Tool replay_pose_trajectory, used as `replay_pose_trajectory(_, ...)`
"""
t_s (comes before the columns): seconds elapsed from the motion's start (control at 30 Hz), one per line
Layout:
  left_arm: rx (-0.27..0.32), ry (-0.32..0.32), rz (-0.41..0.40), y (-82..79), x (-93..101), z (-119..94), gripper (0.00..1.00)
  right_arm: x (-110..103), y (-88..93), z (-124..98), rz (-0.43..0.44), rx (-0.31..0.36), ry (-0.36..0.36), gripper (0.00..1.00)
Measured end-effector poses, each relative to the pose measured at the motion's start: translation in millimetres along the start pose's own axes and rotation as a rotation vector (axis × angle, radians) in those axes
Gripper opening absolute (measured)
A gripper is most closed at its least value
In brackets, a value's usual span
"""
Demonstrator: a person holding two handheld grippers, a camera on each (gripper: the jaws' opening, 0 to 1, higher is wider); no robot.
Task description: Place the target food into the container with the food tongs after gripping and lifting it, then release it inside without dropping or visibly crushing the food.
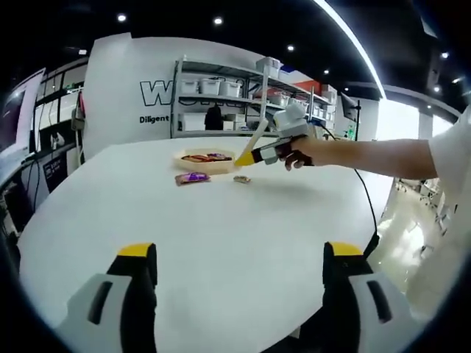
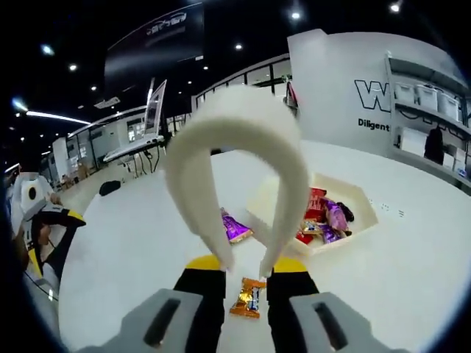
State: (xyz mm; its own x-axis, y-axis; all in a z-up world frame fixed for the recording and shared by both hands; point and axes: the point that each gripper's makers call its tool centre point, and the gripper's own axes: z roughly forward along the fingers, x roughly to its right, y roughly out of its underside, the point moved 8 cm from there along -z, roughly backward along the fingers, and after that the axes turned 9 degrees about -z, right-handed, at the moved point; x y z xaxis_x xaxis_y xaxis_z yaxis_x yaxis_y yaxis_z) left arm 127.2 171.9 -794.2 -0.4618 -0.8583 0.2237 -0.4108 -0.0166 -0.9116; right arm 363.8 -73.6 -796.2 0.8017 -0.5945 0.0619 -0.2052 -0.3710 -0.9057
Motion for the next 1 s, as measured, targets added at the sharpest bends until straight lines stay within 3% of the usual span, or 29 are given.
replay_pose_trajectory(0.57,-0.004,0.013,0.014,1.3,6.9,1.6,0.92,-1.6,16.6,-7.0,0.034,-0.002,0.014,0.15)
replay_pose_trajectory(1.0,-0.009,0.009,0.016,1.8,7.0,0.6,0.92,-4.8,24.5,-2.3,-0.004,-0.018,0.018,0.16)
